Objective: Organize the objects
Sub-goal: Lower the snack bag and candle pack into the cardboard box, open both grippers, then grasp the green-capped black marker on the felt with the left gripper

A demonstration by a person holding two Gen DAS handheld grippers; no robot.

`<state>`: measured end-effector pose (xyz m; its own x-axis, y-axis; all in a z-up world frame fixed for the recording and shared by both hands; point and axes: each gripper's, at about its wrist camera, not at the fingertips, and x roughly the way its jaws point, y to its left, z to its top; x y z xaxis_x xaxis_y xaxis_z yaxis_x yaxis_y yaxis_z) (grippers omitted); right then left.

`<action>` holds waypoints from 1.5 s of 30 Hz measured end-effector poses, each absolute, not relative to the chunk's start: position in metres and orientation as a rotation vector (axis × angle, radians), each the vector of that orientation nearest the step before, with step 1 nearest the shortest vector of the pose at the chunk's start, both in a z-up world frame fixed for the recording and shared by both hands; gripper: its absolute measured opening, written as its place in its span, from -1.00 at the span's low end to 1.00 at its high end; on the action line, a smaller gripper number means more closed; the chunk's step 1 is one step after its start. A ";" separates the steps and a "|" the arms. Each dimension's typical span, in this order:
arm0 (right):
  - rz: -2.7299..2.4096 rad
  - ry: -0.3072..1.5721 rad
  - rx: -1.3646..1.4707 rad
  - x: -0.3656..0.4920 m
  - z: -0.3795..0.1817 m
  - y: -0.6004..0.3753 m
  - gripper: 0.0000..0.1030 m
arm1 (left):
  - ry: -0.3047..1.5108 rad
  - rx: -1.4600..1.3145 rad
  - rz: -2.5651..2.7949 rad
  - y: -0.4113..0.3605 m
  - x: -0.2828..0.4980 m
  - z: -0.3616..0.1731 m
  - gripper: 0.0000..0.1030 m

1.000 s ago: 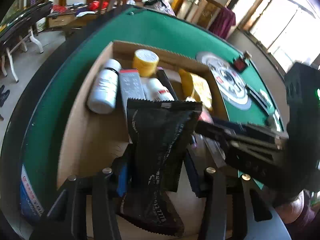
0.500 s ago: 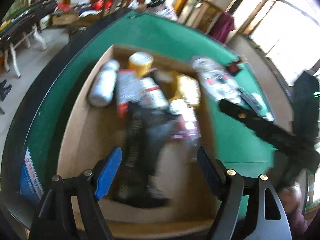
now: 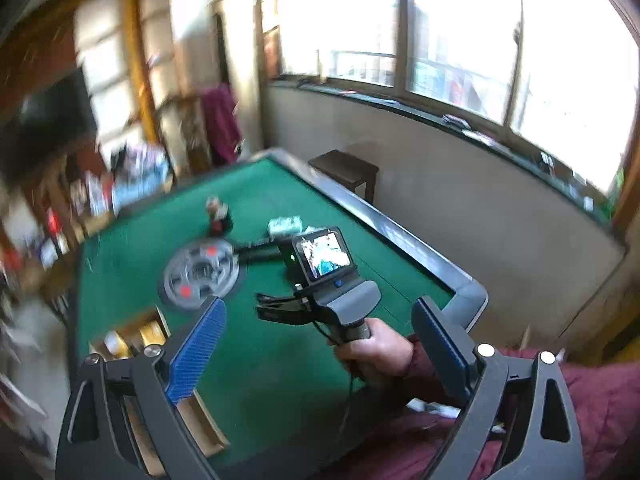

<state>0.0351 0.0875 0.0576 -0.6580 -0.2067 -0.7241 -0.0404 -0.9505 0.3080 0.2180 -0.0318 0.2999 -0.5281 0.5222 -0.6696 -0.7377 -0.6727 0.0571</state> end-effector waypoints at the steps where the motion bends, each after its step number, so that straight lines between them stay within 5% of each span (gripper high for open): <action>1: -2.755 -0.485 1.259 0.038 0.056 0.100 0.45 | 0.453 -0.809 2.194 -0.028 0.222 0.301 0.82; 12: -2.791 -0.552 1.292 0.039 0.057 0.124 0.45 | 0.421 -0.855 2.242 -0.072 0.195 0.289 0.82; 20: -2.816 -0.519 1.273 0.010 0.077 0.098 0.46 | 0.156 -1.205 2.240 -0.166 0.112 0.181 0.83; 26: -2.810 -0.480 1.247 -0.005 0.096 0.079 0.46 | -0.037 -1.322 2.256 -0.209 0.091 0.148 0.83; 36: -3.053 -0.049 1.148 0.023 0.179 0.142 0.49 | -0.046 -1.283 2.252 -0.172 0.077 0.142 0.83; 41: -3.186 0.016 1.061 0.013 0.225 0.193 0.99 | -0.014 -1.301 2.229 -0.122 0.053 0.140 0.83; 45: -3.026 -0.089 1.220 -0.007 0.175 0.208 0.99 | -0.052 -1.282 2.265 -0.093 0.046 0.125 0.83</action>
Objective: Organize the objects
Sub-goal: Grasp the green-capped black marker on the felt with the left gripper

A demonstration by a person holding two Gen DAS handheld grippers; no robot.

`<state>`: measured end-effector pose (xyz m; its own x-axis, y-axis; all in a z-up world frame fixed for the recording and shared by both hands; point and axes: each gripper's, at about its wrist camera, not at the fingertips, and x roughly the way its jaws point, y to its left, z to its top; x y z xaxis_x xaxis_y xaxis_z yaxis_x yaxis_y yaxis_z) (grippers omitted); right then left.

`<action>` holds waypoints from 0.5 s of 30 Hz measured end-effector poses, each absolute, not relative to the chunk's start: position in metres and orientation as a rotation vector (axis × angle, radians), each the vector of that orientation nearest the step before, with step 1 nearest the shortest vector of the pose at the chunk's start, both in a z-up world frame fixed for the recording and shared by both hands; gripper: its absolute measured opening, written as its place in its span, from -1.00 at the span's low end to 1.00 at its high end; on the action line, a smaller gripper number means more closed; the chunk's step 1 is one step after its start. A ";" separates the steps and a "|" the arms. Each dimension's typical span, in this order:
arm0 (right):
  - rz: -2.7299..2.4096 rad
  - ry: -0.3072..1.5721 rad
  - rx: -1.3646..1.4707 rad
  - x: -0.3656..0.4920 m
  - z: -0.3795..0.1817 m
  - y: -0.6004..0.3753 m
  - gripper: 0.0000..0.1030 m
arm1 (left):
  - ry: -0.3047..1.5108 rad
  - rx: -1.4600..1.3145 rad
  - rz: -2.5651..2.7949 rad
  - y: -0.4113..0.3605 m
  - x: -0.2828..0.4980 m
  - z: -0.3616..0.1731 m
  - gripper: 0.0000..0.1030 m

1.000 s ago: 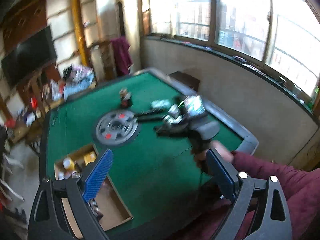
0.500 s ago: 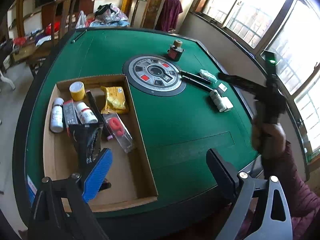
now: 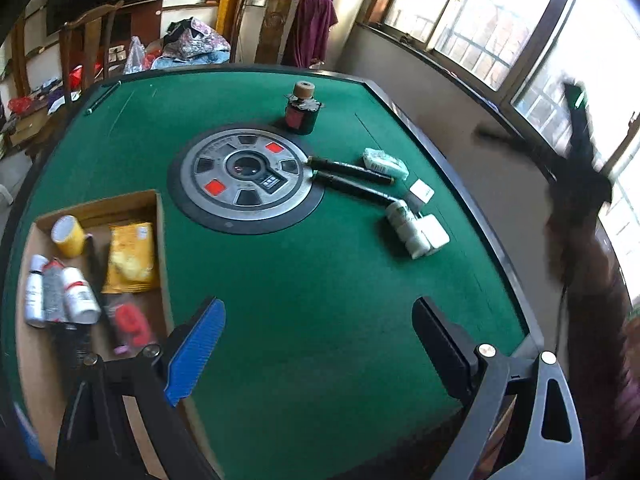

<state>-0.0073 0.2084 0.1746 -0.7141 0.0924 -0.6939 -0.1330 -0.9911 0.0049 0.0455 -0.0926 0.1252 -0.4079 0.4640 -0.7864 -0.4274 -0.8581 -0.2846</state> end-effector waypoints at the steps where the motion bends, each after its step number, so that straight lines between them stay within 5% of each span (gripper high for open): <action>1: 2.810 0.144 -1.199 -0.010 0.154 0.207 0.99 | -0.069 -1.291 2.268 -0.088 0.045 0.119 0.83; 5: 2.906 0.351 -1.420 -0.027 0.086 0.187 0.95 | -0.109 -1.346 2.283 -0.082 0.047 0.098 0.83; 15: 2.794 0.225 -1.843 -0.137 0.015 0.135 0.88 | -0.137 -1.415 2.357 -0.113 0.053 0.075 0.83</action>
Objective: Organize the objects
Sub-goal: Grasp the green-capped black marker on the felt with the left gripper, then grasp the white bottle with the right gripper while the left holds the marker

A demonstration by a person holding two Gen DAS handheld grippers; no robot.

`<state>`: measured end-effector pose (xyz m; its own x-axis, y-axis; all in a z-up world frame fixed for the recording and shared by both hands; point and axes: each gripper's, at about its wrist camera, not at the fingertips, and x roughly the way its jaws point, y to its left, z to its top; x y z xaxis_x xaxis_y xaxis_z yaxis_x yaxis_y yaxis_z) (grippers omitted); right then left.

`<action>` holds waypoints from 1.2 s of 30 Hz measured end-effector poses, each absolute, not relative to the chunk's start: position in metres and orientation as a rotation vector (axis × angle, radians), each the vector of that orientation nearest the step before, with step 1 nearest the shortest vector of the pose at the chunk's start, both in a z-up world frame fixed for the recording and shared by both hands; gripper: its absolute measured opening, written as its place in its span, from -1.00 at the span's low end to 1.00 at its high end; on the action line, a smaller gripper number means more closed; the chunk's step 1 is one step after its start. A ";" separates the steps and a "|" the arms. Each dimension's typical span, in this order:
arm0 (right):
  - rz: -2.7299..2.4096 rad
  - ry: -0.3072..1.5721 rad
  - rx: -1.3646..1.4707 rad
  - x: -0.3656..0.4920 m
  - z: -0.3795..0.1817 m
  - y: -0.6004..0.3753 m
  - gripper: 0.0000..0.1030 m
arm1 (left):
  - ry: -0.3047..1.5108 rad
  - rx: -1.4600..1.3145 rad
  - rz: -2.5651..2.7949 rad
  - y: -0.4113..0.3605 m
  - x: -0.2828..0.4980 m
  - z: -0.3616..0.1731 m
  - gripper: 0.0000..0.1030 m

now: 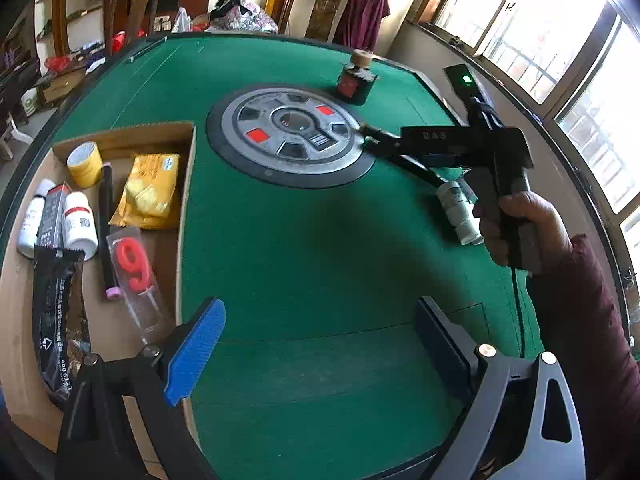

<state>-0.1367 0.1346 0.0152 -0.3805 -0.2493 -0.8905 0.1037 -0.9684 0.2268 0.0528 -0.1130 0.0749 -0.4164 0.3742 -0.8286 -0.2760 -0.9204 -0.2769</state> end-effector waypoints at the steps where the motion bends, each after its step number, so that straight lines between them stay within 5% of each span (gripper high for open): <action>1: -2.405 -0.220 1.644 -0.141 0.010 0.132 0.90 | -0.152 -1.425 2.352 -0.116 0.051 0.073 0.83; 8: -1.971 -0.413 1.526 -0.112 0.015 0.087 0.88 | -0.197 -1.422 2.325 -0.119 0.039 0.067 0.83; 16: -2.519 -0.527 1.226 -0.046 0.063 0.165 0.88 | -0.045 -1.384 2.302 -0.081 0.022 0.050 0.82; 21: -3.132 -0.538 0.966 0.007 0.082 0.223 0.91 | 0.178 -1.347 2.255 -0.028 0.009 0.034 0.14; 29: -3.096 -0.875 1.026 0.015 0.067 0.287 0.92 | 0.411 -1.304 2.238 0.037 -0.015 0.012 -0.23; 32: -3.068 -0.877 1.037 0.015 0.065 0.286 0.92 | 0.447 -1.297 2.219 0.049 -0.018 0.014 -0.70; 36: -3.014 -0.810 1.035 0.006 0.062 0.269 0.92 | 0.484 -1.287 2.230 0.045 -0.011 0.016 -0.73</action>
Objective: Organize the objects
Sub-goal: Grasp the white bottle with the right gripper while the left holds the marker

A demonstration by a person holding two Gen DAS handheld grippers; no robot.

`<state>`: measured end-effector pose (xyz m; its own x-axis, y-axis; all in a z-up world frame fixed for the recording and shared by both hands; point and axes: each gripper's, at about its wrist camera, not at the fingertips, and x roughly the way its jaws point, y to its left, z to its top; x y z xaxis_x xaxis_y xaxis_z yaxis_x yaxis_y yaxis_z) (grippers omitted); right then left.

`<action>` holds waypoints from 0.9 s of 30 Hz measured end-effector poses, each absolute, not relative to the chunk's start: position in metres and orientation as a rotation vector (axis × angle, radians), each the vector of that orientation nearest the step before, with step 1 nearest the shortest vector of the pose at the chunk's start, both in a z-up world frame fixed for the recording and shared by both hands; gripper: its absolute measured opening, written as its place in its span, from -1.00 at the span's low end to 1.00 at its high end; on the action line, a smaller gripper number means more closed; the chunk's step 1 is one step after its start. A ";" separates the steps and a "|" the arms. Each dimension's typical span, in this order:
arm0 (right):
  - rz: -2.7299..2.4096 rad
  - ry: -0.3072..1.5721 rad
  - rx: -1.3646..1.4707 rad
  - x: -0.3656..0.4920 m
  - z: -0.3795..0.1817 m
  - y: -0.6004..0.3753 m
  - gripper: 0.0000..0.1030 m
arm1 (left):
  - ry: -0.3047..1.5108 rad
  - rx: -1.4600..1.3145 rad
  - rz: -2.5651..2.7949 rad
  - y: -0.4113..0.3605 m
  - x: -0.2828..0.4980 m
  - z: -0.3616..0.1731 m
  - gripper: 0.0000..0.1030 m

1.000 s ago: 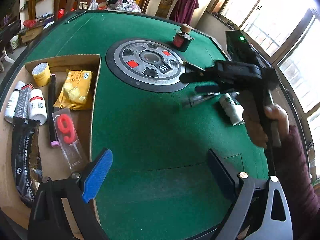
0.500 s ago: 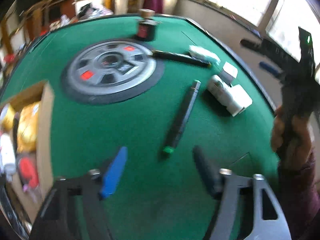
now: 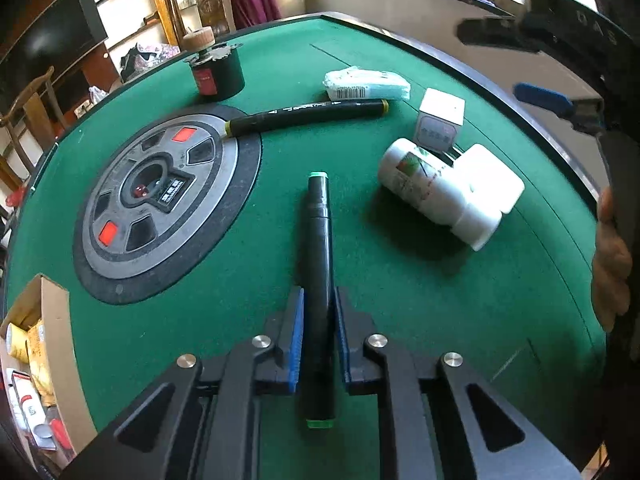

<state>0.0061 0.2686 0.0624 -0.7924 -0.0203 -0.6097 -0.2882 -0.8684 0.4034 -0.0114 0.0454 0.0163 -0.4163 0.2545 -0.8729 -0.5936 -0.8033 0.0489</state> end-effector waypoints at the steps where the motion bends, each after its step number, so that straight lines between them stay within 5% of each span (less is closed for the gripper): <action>1: 2.768 0.729 -0.947 0.005 0.061 0.263 0.92 | 0.473 -1.288 2.238 0.041 -0.009 0.017 -0.73; 7: 3.031 0.556 -1.071 -0.005 0.064 0.209 0.92 | 0.344 -1.251 2.350 -0.010 0.008 0.038 -0.73; 12: 3.034 0.195 -1.238 -0.010 0.047 0.156 0.84 | 0.165 -1.212 2.405 -0.050 0.029 0.058 -0.72; 17: 2.919 0.123 -1.403 -0.018 0.025 0.146 -0.07 | 0.072 -1.174 2.429 -0.080 0.045 0.072 -0.72; 21: 2.836 0.154 -1.497 -0.023 0.010 0.151 -0.26 | 0.008 -1.153 2.441 -0.102 0.054 0.076 -0.72; 27: 2.803 0.197 -1.503 -0.019 0.011 0.149 -0.28 | -0.118 -1.154 2.453 -0.145 0.064 0.077 -0.72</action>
<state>-0.0193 0.1486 0.0113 -0.5543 -0.0977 -0.8266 -0.0189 -0.9914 0.1298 0.0643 -0.1450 0.0767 -0.5643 0.4107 -0.7162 -0.3402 -0.9061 -0.2515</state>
